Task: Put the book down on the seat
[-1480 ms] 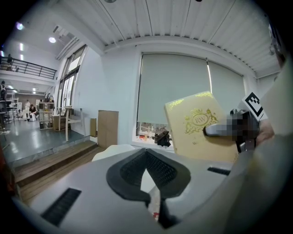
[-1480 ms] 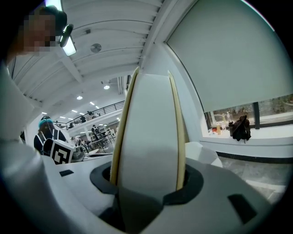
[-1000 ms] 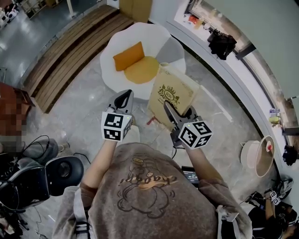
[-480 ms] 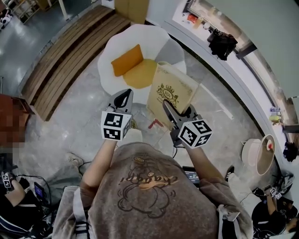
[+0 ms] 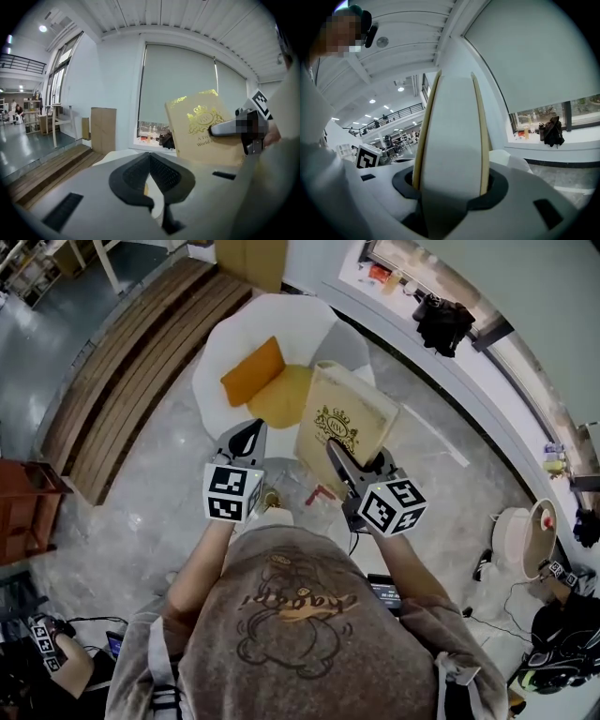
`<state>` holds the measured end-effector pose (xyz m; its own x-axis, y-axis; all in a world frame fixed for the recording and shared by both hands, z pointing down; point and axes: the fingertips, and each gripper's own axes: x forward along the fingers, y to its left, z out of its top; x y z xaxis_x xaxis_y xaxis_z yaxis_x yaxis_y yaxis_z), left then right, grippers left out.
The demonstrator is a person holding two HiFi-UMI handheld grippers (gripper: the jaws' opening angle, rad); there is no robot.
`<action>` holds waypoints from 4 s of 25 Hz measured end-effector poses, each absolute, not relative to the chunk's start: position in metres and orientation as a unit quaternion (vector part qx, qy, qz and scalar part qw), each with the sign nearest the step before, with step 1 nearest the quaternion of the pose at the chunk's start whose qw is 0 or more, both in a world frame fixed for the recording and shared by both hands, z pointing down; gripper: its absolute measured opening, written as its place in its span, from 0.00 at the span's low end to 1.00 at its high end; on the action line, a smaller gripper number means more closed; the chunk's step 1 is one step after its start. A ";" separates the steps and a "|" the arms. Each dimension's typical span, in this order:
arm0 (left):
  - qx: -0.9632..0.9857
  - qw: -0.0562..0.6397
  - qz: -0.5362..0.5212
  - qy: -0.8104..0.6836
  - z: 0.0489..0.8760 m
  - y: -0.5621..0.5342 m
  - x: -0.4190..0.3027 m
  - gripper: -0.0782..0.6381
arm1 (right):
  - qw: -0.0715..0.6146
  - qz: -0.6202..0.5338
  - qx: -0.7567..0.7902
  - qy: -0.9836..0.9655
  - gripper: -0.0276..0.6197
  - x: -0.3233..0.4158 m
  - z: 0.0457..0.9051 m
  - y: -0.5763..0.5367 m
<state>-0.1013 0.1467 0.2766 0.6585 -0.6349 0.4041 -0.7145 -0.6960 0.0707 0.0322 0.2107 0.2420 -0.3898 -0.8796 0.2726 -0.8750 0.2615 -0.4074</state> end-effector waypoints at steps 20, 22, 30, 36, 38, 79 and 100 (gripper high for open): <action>0.914 0.113 0.179 -0.347 0.292 0.094 -0.106 0.11 | 0.014 -0.248 -0.587 0.770 0.40 0.033 0.247 0.169; 0.913 0.112 0.181 -0.347 0.295 0.092 -0.103 0.11 | 0.015 -0.250 -0.586 0.771 0.40 0.035 0.250 0.166; 0.907 0.118 0.189 -0.358 0.297 0.065 -0.088 0.12 | 0.013 -0.258 -0.574 0.777 0.40 0.052 0.252 0.134; 0.902 0.124 0.189 -0.368 0.297 0.029 -0.060 0.11 | 0.003 -0.263 -0.563 0.784 0.40 0.080 0.254 0.097; 0.900 0.124 0.190 -0.372 0.298 0.021 -0.052 0.11 | 0.000 -0.264 -0.558 0.787 0.40 0.088 0.254 0.088; 0.881 0.154 0.209 -0.395 0.403 -0.120 -0.023 0.11 | -0.032 -0.289 -0.532 0.795 0.40 0.110 0.364 -0.055; 0.871 0.194 0.221 -0.394 0.512 -0.158 -0.027 0.11 | -0.058 -0.324 -0.528 0.783 0.40 0.103 0.470 -0.089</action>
<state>-0.0274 -0.1578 0.5115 0.5911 -0.6007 0.5383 -0.7724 -0.6139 0.1630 0.1026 -0.0892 0.4705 -0.4359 -0.7894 0.4323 -0.8643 0.2331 -0.4457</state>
